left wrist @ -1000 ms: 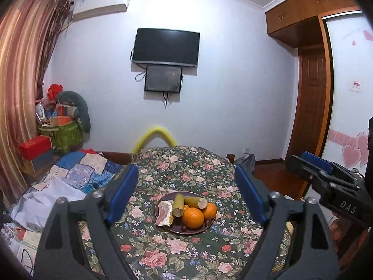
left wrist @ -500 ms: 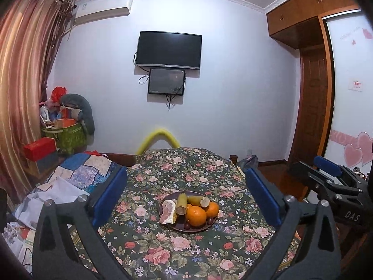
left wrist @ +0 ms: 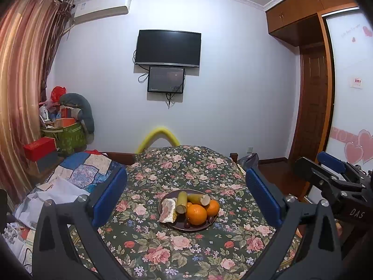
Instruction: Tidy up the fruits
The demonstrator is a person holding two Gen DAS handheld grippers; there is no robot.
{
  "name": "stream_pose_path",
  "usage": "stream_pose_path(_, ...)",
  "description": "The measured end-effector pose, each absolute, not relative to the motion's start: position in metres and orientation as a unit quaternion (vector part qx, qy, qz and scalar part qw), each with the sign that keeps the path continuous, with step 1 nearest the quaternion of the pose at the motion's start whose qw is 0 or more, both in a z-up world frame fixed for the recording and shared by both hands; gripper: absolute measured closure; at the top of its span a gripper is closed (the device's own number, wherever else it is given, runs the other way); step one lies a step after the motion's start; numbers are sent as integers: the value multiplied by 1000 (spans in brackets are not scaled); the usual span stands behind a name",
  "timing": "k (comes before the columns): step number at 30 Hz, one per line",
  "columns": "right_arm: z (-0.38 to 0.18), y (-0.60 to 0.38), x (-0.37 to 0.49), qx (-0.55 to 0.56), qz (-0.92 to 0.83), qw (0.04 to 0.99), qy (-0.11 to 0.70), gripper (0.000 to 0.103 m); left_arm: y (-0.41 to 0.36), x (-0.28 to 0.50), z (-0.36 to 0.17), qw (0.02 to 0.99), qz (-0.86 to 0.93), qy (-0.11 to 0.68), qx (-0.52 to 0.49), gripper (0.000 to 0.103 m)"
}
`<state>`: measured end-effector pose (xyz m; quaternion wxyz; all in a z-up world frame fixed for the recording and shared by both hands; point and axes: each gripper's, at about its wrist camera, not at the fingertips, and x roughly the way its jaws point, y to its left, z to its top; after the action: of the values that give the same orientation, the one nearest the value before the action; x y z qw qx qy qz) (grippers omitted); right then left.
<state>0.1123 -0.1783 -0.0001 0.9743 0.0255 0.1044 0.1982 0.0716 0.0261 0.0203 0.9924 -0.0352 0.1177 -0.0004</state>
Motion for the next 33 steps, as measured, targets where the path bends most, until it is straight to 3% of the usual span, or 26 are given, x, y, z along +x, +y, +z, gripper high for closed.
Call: stream_pose_path(33,5,-181,111,19,191,976,100,0,22,70,23,993,-8,117,-31,0)
